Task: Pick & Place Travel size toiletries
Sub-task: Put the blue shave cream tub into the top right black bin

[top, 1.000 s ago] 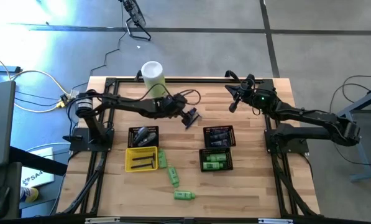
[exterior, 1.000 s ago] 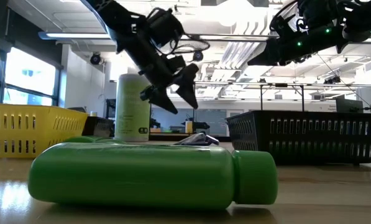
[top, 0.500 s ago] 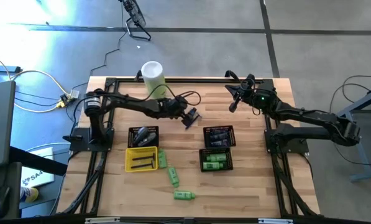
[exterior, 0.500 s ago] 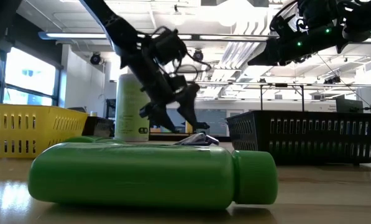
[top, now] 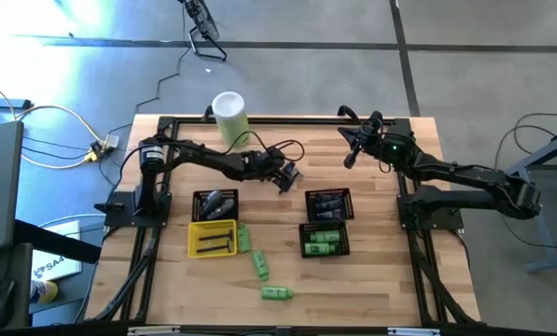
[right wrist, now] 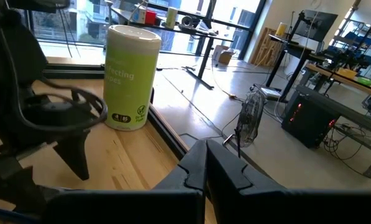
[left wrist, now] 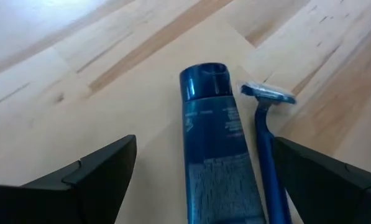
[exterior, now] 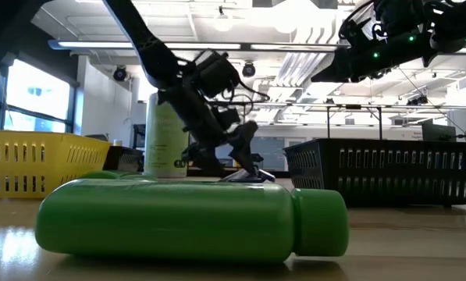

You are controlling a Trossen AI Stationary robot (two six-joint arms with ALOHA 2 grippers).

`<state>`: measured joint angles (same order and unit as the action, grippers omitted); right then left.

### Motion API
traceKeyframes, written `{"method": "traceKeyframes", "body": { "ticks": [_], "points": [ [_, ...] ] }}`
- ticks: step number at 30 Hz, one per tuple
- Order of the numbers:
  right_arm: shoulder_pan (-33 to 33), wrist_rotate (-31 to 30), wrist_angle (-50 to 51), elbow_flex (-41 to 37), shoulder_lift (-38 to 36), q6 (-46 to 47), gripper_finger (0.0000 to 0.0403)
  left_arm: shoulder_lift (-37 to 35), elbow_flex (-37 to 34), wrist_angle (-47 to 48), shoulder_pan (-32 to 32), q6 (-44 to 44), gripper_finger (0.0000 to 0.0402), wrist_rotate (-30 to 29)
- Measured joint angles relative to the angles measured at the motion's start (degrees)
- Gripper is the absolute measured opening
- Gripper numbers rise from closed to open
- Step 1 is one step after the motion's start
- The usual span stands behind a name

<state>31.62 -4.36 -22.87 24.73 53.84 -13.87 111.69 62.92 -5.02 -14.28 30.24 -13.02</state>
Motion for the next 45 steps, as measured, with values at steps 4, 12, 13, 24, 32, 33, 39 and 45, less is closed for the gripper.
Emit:
{"method": "traceKeyframes", "body": {
  "ticks": [4,12,13,24,32,33,39,45],
  "points": [
    [0.00,0.03,0.01,0.00,0.00,0.00,0.0003,1.61,0.09,-1.96,0.06,-0.37,0.0368,-0.39],
    [0.00,0.04,0.01,0.00,0.00,-0.45,0.0002,2.39,0.17,-2.27,0.09,-2.80,0.0368,-1.77],
    [0.00,0.04,0.02,0.00,0.00,-0.62,0.0002,2.39,0.17,-2.20,0.09,-2.84,0.0368,-1.77],
    [0.00,0.04,0.00,0.00,0.00,-1.01,0.0002,2.44,0.13,-2.00,0.09,-2.91,0.0367,-1.84],
    [0.00,0.04,0.01,0.00,0.00,-1.01,0.0002,2.48,0.09,-1.94,0.09,-2.81,0.0368,-1.85],
    [0.00,0.04,0.02,0.00,0.00,-1.01,0.0002,2.48,0.09,-1.92,0.09,-2.80,0.0368,-1.84],
    [0.00,0.04,0.02,0.00,0.00,-1.01,0.0002,2.48,0.09,-1.88,0.07,-2.77,0.0367,-1.84],
    [0.00,0.04,0.02,0.00,0.00,-0.99,0.0002,2.50,0.06,-1.83,0.07,-2.72,0.0367,-1.66]
  ]
}}
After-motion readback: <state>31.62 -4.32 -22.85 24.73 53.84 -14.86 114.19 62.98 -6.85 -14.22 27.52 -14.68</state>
